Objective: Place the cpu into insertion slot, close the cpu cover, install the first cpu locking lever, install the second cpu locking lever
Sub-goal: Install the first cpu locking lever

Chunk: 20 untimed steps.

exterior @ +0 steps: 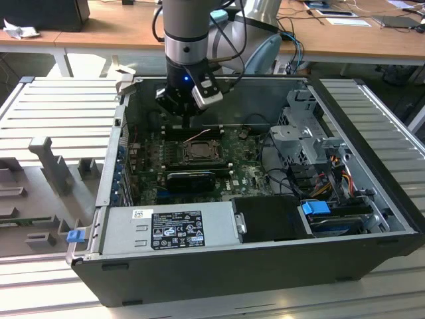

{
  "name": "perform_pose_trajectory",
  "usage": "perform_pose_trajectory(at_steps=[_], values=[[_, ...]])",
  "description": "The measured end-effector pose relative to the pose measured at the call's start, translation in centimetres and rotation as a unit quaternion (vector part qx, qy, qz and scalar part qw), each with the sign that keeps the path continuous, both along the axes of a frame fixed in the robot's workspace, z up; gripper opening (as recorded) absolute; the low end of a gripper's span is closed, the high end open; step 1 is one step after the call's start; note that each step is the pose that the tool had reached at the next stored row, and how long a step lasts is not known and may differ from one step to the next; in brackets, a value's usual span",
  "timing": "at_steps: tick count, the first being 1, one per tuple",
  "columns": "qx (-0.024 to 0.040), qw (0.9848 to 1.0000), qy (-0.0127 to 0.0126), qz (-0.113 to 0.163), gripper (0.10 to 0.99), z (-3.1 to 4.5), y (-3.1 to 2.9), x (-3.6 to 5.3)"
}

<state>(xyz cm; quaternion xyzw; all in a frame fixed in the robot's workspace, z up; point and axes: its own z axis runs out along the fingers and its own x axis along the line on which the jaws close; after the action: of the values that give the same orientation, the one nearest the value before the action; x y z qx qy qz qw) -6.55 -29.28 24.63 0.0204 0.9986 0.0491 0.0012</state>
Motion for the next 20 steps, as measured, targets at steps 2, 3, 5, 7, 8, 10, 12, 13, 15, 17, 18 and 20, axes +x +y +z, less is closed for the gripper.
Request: perform_pose_trajectory(at_steps=[2, 3, 5, 7, 8, 10, 12, 13, 15, 17, 18, 20], values=[[0.0000, 1.0000, 0.0000, 0.000, 0.106, -0.03, 0.00, 0.02], [0.0001, 1.0000, -0.0002, 0.000, 0.106, -0.06, -0.01, 0.02], [0.0000, 1.0000, -0.0003, 0.000, 0.106, -0.11, -0.04, 0.03], [0.0002, 1.0000, -0.0004, 0.000, 0.106, -0.14, -0.08, 0.05], [0.0002, 1.0000, -0.0004, 0.000, 0.106, -0.15, -0.09, 0.04], [0.0001, 1.0000, -0.0004, 0.000, 0.106, -0.17, -0.12, 0.04], [0.0002, 1.0000, -0.0004, 0.000, 0.106, -0.18, -0.13, 0.04], [0.0004, 1.0000, -0.0004, 0.000, 0.106, -0.23, -0.15, 0.04], [0.0004, 1.0000, -0.0004, 0.000, 0.106, -0.29, -0.17, 0.05], [0.0003, 1.0000, -0.0004, 0.000, 0.106, -0.38, -0.17, 0.19], [0.0004, 1.0000, -0.0004, 0.000, 0.106, -0.43, -0.17, 0.26], [0.0004, 1.0000, -0.0004, 0.000, 0.106, -0.53, -0.18, 0.44]])
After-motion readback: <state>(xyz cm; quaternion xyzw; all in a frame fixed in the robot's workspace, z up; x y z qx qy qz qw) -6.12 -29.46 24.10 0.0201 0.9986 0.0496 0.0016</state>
